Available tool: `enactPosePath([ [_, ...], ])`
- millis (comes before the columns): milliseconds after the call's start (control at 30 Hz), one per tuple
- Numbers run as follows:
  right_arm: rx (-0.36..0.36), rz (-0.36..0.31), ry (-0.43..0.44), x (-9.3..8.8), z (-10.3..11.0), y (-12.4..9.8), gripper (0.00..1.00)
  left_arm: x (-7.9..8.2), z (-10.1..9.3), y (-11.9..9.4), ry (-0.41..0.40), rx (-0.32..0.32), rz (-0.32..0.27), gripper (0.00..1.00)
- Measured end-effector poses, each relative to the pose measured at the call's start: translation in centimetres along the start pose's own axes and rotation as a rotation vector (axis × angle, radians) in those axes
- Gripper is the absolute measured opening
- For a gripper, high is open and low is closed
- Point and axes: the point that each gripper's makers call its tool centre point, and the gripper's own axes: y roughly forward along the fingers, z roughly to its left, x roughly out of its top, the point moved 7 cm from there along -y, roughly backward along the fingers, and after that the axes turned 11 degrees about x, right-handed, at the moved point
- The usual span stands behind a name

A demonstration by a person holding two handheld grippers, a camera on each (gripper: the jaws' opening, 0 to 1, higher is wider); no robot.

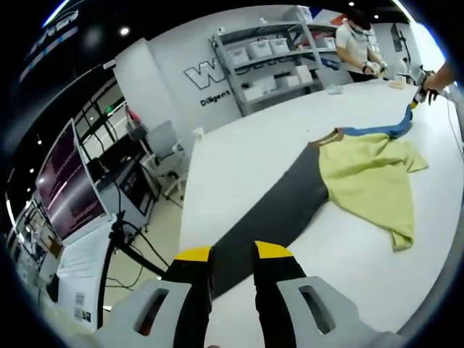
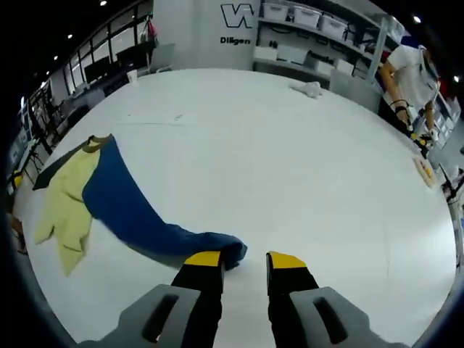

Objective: Fold the garment on the visible template until the final outline fits inside the template.

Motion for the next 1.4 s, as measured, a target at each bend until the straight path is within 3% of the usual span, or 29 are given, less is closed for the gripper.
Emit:
enactPosePath([
  [167, 0.02, -0.022, 0.02, -0.8, -0.3, 0.4, 0.18, 0.3, -0.3, 0.1, 0.004, -0.001, 0.004, 0.19],
  [300, 0.146, -0.095, -0.013, -0.4, 1.1, 1.0, 0.16, 0.5, -0.8, 0.0, 0.013, -0.007, 0.003, 0.19],
  [367, 0.197, -0.088, -0.02, -0.3, 1.7, 1.2, 0.15, 0.6, -1.1, -0.2, 0.012, -0.011, 0.004, 0.19],
  [500, 0.28, -0.106, -0.024, 0.4, 2.8, 1.7, 0.0, 0.7, -1.6, -0.6, 0.04, -0.028, 0.003, 0.19],
  [600, 0.293, -0.083, -0.09, 0.7, 3.3, 2.3, 0.0, 0.7, -1.7, -0.8, 0.058, -0.032, 0.003, 0.19],
  [700, 0.288, -0.087, -0.196, 1.1, 3.5, 2.6, 0.16, 0.8, -1.7, -1.0, 0.058, -0.03, 0.005, 0.19],
  [800, 0.34, -0.043, -0.222, 0.8, 4.0, 2.9, 0.13, 0.7, -1.7, -1.1, 0.065, -0.029, 0.005, 0.19],
  [967, 0.33, -0.004, -0.264, 0.4, 4.2, 3.3, 0.08, 0.7, -1.9, -1.2, 0.064, -0.028, 0.009, 0.19],
  [1067, 0.337, 0.01, -0.21, 0.2, 4.1, 3.4, 0.0, 0.9, -2.1, -1.3, 0.069, -0.03, 0.008, 0.19],
  [1167, 0.305, -0.003, -0.202, 0.6, 3.5, 3.4, 0.0, 1.1, -2.1, -1.4, 0.079, -0.034, 0.006, 0.19],
  [1233, 0.304, -0.061, -0.163, 1.6, 3.3, 2.9, 0.0, 1.2, -2.2, -1.3, 0.078, -0.035, 0.005, 0.19],
  [1400, 0.15, -0.127, -0.087, 4.1, 0.3, 1.4, 0.0, 1.2, -2.3, -1.0, 0.077, -0.038, 0.004, 0.19],
])
